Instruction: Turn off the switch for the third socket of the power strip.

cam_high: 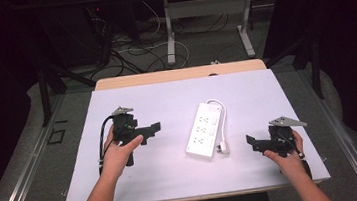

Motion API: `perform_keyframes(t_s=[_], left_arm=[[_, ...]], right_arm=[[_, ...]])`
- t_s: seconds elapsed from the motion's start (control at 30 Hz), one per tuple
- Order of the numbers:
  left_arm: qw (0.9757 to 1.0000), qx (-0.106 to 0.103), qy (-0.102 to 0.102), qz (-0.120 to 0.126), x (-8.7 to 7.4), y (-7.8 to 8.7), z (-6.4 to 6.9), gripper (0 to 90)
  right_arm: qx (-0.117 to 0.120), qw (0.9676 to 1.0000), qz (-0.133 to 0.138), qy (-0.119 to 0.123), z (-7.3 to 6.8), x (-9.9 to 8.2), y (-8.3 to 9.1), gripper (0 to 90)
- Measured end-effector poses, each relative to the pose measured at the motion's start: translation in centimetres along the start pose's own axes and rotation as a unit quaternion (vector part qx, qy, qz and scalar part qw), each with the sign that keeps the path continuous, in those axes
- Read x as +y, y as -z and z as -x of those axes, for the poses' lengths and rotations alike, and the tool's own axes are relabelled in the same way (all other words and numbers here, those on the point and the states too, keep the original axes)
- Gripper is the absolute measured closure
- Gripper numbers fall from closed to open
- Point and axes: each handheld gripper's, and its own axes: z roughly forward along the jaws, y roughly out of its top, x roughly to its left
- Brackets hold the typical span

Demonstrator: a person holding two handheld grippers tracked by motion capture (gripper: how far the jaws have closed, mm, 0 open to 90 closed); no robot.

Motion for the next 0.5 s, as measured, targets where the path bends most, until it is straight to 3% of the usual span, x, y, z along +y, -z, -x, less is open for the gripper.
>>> perform_keyframes(t_s=[0.3, 0.5], left_arm=[[0.9999, 0.003, 0.000, 0.010, -0.8, 1.1, -1.5, 0.5], [0.9996, 0.022, -0.003, 0.016, -1.5, 1.5, -2.4, 0.4]], right_arm=[[-0.001, 1.0000, -0.001, -0.002, 0.0, 0.0, 0.0, 2.8], [-0.001, 1.0000, 0.000, -0.002, -0.1, 0.0, 0.0, 2.8]])
